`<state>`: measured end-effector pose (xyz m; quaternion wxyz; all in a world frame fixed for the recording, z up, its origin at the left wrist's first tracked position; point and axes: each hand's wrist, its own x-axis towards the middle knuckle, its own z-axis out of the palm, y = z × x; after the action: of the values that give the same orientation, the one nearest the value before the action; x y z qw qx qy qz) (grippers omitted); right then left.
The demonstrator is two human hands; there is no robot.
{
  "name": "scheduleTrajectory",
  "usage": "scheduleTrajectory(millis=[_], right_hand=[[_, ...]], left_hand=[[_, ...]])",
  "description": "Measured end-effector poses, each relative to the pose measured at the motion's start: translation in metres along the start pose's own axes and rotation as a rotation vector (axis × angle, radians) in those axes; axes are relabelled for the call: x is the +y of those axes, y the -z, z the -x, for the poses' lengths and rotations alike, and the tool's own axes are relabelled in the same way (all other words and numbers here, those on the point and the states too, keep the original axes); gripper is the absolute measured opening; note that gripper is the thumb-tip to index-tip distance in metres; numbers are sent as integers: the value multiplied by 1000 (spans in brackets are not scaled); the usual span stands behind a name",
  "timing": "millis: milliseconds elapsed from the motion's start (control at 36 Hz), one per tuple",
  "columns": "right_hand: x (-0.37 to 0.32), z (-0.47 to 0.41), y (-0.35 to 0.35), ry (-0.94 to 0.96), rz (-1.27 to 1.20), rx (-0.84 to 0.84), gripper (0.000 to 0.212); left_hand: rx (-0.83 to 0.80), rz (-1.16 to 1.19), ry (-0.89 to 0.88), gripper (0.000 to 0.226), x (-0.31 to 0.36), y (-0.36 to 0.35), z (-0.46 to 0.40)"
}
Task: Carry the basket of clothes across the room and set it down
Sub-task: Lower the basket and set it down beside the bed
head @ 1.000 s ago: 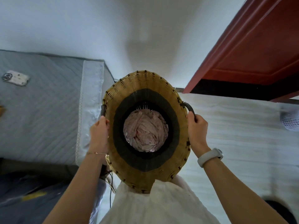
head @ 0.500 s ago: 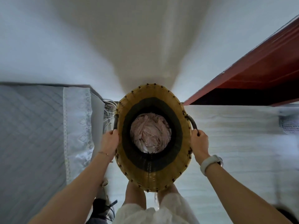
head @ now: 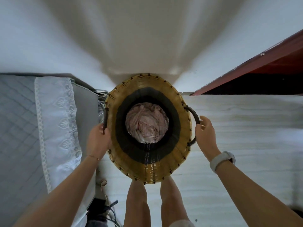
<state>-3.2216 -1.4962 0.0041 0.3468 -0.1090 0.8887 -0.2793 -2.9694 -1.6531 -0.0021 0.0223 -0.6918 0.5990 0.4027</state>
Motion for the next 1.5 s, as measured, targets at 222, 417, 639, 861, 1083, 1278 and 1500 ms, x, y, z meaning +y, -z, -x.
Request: scheduleTrajectory(millis=[222,417,639,861,1083,1278,1500], right_hand=[[44,26,-24,-125,-70,36,47],[49,15,-37,-140,-31,140,29],[5,-35,-9,126,-31,83,37],[71,-5,-31,-195,107,51,60],[120,-21,-41,-348,219,122,38],[101,-46,-35,-90,333,145,28],[17,-71,-35,229,410,93,32]], left_hand=[[77,-175,-75,27,5,-12,-19],[253,67,-11,25,-4,-32,1],[71,369,469,17,-33,-58,52],[66,3,161,63,-28,-48,-7],[-28,-208,-89,59,-25,-48,-99],[-23,-254,-25,35,-16,-50,-89],[115,-180,170,32,-72,-46,-57]])
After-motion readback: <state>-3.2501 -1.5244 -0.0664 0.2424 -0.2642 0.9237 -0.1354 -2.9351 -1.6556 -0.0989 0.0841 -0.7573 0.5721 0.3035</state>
